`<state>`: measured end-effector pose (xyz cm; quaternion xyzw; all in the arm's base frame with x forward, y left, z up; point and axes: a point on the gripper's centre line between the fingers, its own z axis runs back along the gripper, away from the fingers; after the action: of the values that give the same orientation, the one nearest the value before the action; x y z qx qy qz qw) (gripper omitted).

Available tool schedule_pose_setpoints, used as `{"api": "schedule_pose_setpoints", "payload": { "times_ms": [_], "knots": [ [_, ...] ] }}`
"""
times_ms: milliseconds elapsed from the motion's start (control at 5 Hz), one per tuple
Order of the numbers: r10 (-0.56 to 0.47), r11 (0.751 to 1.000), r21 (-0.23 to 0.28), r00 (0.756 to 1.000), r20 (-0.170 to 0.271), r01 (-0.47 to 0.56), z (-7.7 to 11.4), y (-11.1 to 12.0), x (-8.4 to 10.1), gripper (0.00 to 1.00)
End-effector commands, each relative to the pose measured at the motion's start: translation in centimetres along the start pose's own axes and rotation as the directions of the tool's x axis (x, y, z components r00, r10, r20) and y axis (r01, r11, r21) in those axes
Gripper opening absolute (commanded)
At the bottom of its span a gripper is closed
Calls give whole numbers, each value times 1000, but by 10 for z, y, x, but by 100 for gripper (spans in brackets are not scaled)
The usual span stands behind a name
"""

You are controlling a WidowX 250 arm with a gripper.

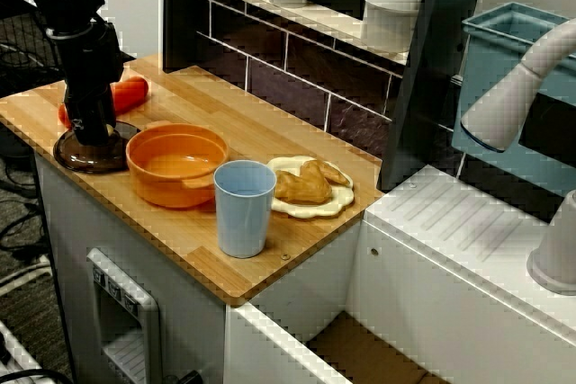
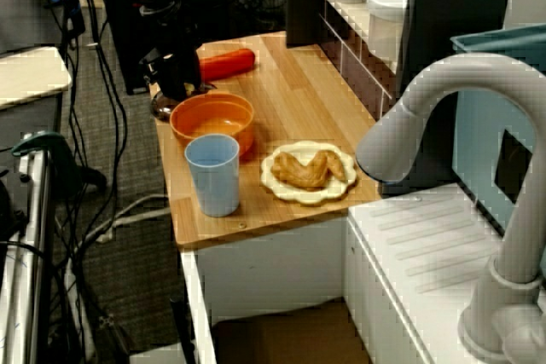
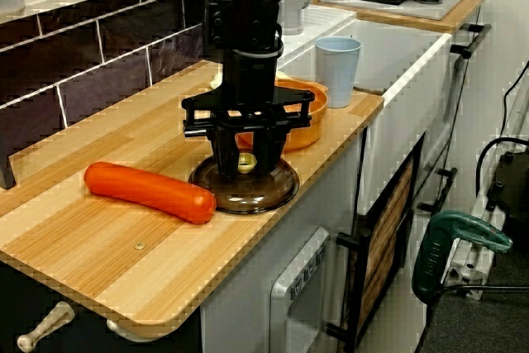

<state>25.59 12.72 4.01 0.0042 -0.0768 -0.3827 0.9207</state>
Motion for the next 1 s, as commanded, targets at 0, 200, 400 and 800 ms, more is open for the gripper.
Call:
{"api": "schedule_pose_setpoints", "payload": {
  "times_ms": [0, 200, 400, 800],
  "knots": [
    [35, 999, 22, 999, 3, -35, 11, 10, 1, 0],
    [64, 998, -30, 998, 30, -63, 36, 17, 4, 0],
    [59, 995, -83, 997, 58, -54, 65, 19, 9, 0],
    [4, 991, -134, 994, 110, 11, 109, 5, 18, 0]
  ]
}}
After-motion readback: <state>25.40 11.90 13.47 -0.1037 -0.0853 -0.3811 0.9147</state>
